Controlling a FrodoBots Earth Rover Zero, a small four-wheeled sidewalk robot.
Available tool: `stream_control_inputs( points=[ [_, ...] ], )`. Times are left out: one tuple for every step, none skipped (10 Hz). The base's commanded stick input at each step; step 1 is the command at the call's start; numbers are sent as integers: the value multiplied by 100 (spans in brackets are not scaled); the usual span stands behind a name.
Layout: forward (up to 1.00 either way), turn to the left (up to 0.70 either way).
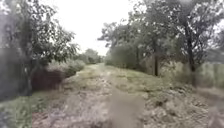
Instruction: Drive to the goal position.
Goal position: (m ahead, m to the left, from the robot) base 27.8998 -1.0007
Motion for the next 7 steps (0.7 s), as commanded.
stream_control_inputs(
  points=[
    [70, 0],
    [70, 0],
    [70, 0],
    [70, 0],
    [70, 0],
    [70, 0],
    [70, 0]
  ],
)
